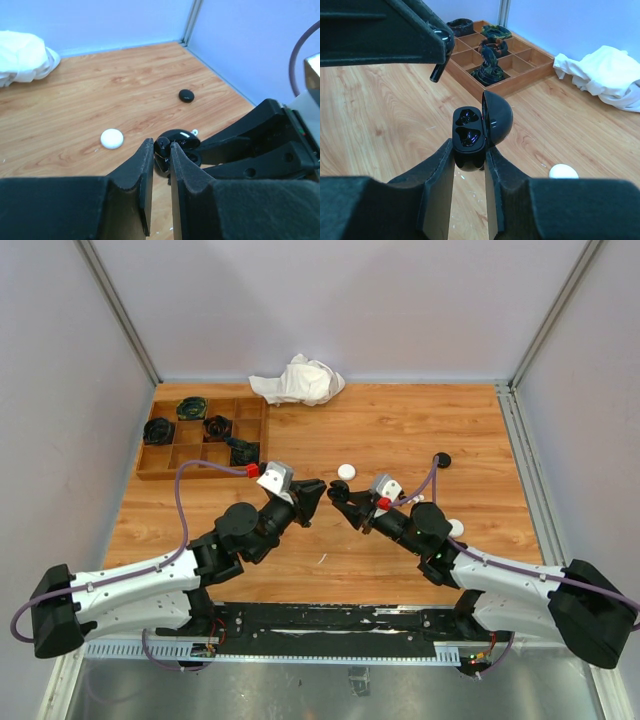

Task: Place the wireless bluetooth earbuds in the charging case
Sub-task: Place the earbud in the charging case.

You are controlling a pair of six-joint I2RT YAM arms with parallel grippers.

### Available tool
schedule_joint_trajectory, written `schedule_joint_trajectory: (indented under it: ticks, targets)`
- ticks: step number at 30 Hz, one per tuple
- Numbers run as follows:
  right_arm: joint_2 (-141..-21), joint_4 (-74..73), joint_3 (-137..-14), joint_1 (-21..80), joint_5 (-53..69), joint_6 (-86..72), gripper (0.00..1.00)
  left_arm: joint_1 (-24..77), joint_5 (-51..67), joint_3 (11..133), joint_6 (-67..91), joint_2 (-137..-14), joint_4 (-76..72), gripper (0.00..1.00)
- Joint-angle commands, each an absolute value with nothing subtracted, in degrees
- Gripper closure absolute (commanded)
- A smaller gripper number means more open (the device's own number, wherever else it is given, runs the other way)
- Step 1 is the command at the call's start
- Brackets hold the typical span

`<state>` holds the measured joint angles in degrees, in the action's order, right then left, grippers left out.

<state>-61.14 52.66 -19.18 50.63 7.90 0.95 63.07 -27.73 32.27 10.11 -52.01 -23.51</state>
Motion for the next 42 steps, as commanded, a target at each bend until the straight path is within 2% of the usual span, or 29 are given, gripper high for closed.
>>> schedule_joint_trajectory:
  ticks: [1,19,42]
  targets:
    - [-61.7,56.5,-21.6,52.1,7.4,-2.3,0.84,63.7,-27.2,31.9,7.9,-52.4,-31.1,0.87]
    - [-61.6,57.7,-21.9,53.1,5.5,-5.0,0.83,64.3,-25.4,31.2,8.2,-57.0,-34.5,0.87]
    - [-61.4,58.8,-21.7,53.7,6.0,-4.0,0.83,65.5,-29.5,30.5,4.2,-58.3,-35.1,0.87]
